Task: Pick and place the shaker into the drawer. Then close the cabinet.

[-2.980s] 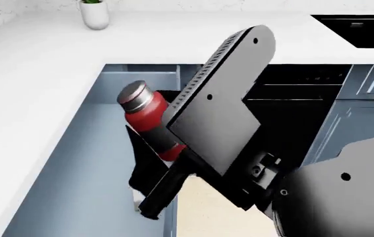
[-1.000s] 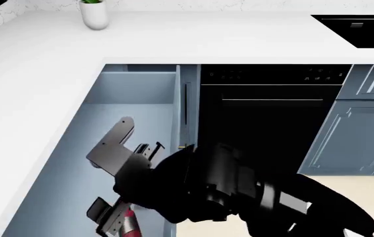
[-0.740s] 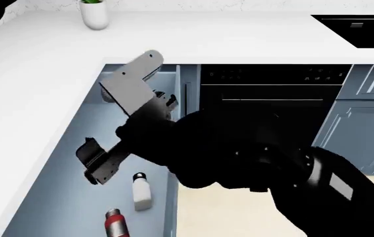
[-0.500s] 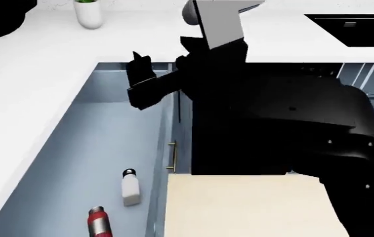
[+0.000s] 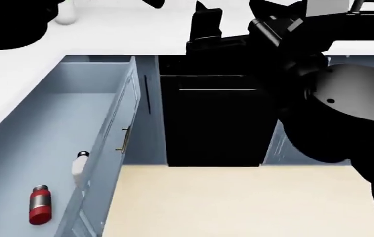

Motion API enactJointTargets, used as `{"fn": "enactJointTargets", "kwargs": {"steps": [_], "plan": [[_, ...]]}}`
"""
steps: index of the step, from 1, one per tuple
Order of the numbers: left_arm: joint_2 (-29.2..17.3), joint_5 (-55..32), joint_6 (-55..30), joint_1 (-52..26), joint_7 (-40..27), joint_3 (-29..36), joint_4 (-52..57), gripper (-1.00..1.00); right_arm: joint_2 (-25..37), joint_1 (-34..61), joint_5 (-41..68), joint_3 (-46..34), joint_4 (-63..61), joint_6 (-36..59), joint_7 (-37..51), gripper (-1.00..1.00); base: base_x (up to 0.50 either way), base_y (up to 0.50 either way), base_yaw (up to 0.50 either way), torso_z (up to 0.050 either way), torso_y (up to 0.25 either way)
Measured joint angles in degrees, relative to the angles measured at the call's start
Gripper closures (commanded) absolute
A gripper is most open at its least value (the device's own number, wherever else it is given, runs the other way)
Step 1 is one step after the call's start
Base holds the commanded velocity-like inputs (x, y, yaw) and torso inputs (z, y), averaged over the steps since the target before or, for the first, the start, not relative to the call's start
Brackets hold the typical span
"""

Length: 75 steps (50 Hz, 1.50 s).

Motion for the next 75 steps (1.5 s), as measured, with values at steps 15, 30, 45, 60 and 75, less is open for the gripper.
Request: {"fn": "enactJointTargets", "kwargs": {"steps": [15, 30, 45, 60, 75], "plan": [[-0.73, -0.28, 1.30, 1.89, -0.16, 0.14, 0.60, -1.00, 1.12, -0.97, 0.50, 1.06, -0.29, -0.98, 0.10, -1.00, -0.22, -0.50, 0.00, 0.000, 0.000], [-1.13, -0.21, 2.51, 3.59, -0.32, 0.58, 0.90, -1.00, 2.11, -1.89, 0.41, 1.42, -0.25, -1.52, -0.55, -1.00, -0.22, -0.50, 0.00, 0.000, 0.000], [-2.00, -0.22, 4.72, 8.24, -0.96, 0.81, 2.28, -1.00, 2.63, -3.31, -0.43, 1.41, 0.26, -2.38, -1.97, -1.00, -0.02, -0.50, 0.00, 0.000, 0.000], [-6.36, 10.48, 24.01, 35.45, -2.57, 0.91, 8.97, -1.00, 4.11, -16.62, -14.10, -2.23, 1.28, -10.51, -5.51, -1.00, 0.00, -0.20, 0.00, 0.000, 0.000], [-2.03, 35.56, 66.51, 71.28, 1.25, 5.76, -12.23, -1.00, -0.18, -44.70, -44.27, -10.40, 22.40, -38.38, -7.32, -1.00, 0.00, 0.00, 0.00, 0.000, 0.000]]}}
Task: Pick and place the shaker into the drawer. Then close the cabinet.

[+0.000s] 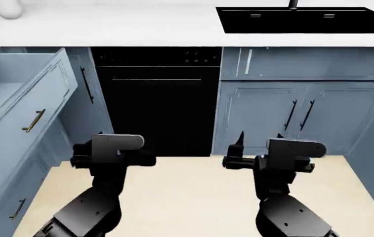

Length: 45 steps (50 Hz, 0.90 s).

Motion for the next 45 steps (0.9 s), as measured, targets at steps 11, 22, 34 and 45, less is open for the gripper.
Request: {"fn": "enactJointTargets", "kwargs": {"steps": [11, 22, 34, 45], "plan": [[1.44, 3.96, 13.13, 8.45, 1.82, -0.60, -5.92, -1.00, -1.99, -7.54, -6.53, -1.76, 7.46, -10.31, -2.31, -1.00, 0.00, 0.00, 0.00, 0.000, 0.000], [1.95, 5.41, 18.19, 11.41, 2.83, -0.76, -7.95, -1.00, -2.57, -10.26, -8.38, -2.18, 9.75, -14.17, -3.39, -1.00, 0.00, 0.00, 0.00, 0.000, 0.000], [2.30, 5.83, 17.70, 11.76, 2.96, -0.27, -9.04, -1.00, -2.86, -11.07, -8.89, -2.42, 10.93, -15.59, -4.33, -1.00, 0.00, 0.00, 0.00, 0.000, 0.000], [3.05, 5.95, 15.27, 10.96, 3.37, 0.78, -11.34, -1.00, -3.06, -10.75, -8.93, -2.93, 11.74, -14.70, -4.87, -1.00, 0.00, 0.00, 0.00, 0.000, 0.000]]}}
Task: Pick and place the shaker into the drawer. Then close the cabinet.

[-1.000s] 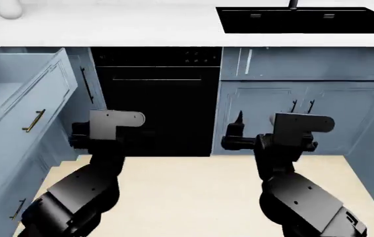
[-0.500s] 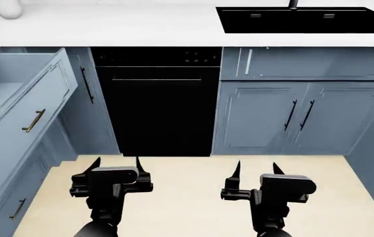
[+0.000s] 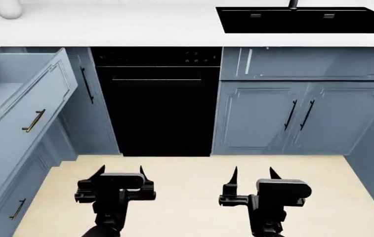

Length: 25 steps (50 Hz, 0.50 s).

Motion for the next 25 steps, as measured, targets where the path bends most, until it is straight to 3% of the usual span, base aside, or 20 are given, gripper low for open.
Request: {"fn": "enactJointTargets", "kwargs": {"steps": [11, 25], "plan": [[-0.47, 1.07, -1.37, 0.11, -1.74, 0.49, 1.34, -1.00, 0.04, -0.10, -0.20, -0.03, 0.05, -0.04, 0.10, -1.00, 0.00, 0.00, 0.00, 0.000, 0.000], [-1.07, 0.99, 1.30, 1.26, -2.37, -0.65, 2.94, -1.00, 0.23, -0.48, -1.28, -0.15, -0.38, -1.06, 0.39, -1.00, 0.50, -0.05, 0.00, 0.000, 0.000]]}}
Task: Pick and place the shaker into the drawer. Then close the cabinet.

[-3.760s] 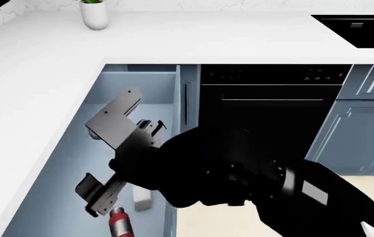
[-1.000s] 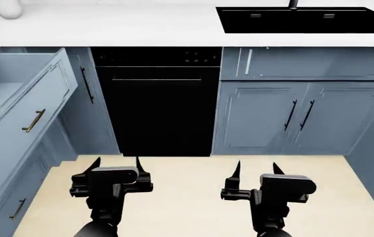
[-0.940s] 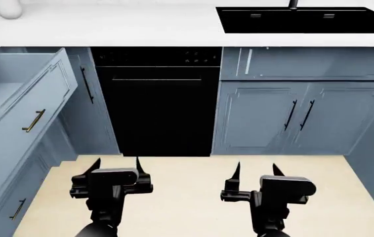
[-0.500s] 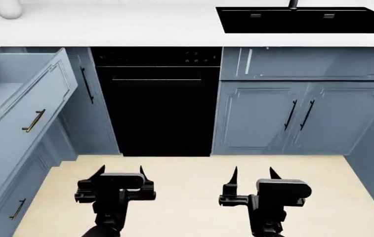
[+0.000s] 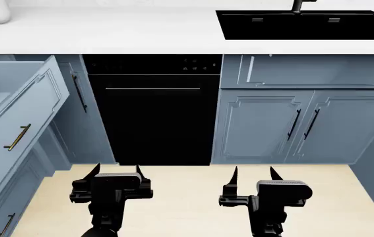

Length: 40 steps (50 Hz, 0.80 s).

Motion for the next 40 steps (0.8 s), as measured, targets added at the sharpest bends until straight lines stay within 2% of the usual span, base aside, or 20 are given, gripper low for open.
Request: {"fn": "enactJointTargets", "kwargs": {"steps": [40], "plan": [[0.16, -1.38, 1.72, 0.36, 1.26, -0.76, -0.14, -1.00, 0.32, -0.21, -1.14, -0.37, -0.55, -0.86, -0.26, -1.00, 0.50, 0.03, 0.00, 0.000, 0.001]]}}
